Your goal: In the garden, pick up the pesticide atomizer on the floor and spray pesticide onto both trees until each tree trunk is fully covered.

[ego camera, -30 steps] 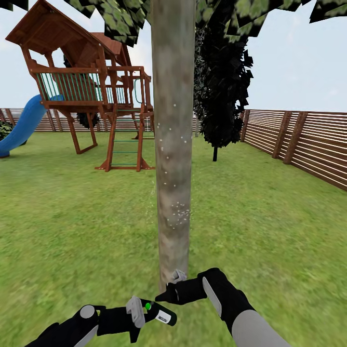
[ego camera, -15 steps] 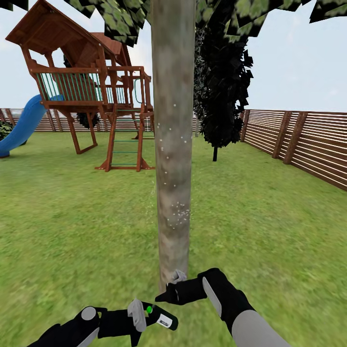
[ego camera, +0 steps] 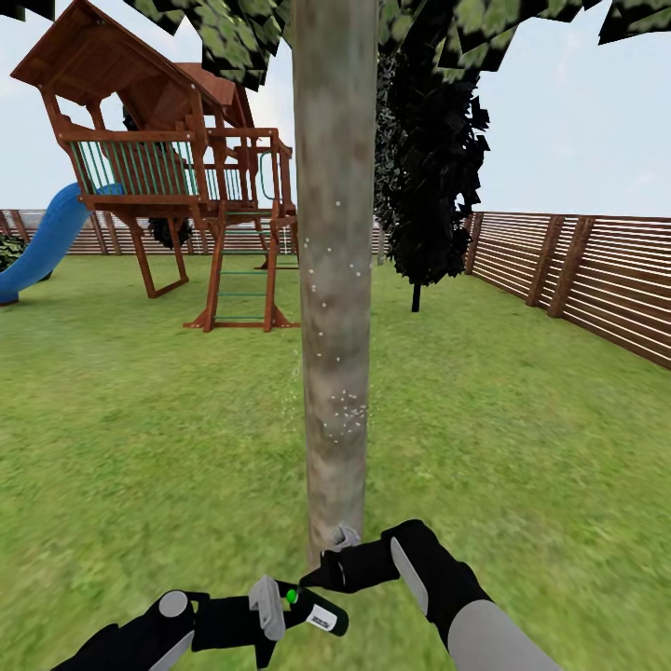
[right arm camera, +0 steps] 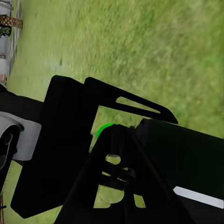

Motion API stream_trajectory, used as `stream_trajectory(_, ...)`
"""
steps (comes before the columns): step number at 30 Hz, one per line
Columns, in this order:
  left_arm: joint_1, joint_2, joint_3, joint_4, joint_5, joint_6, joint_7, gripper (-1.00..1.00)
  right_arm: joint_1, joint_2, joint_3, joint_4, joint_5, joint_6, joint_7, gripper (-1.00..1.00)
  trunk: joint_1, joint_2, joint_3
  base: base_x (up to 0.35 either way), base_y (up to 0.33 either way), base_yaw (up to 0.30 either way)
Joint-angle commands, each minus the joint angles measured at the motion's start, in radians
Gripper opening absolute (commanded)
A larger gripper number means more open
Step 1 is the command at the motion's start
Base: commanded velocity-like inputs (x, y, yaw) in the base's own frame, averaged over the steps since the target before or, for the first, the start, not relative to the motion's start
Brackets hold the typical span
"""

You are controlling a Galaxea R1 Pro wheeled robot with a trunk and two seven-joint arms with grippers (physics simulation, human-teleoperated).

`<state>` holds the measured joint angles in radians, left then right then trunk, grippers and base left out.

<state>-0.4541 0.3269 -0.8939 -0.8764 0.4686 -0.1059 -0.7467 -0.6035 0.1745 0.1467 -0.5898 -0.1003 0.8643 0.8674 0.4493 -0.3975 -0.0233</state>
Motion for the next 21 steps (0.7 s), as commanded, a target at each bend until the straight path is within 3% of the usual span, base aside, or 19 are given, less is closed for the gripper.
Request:
stream_trajectory(1, -0.002, 0.001, -0.005, -0.001, 0.005, -0.006, 0.001, -1.00, -0.001, 0.000, 0.002, 0.000, -0.010, 0.009, -0.005, -1.00, 0.001, -0.002, -0.002, 0.000, 0.000, 0.000)
stream_trajectory(21, -0.002, 0.006, -0.005, -0.025, 0.006, -0.005, 0.001, -1.00, -0.001, 0.000, 0.005, 0.008, -0.010, 0.009, -0.007, -1.00, 0.001, -0.002, -0.002, 0.000, 0.000, 0.000)
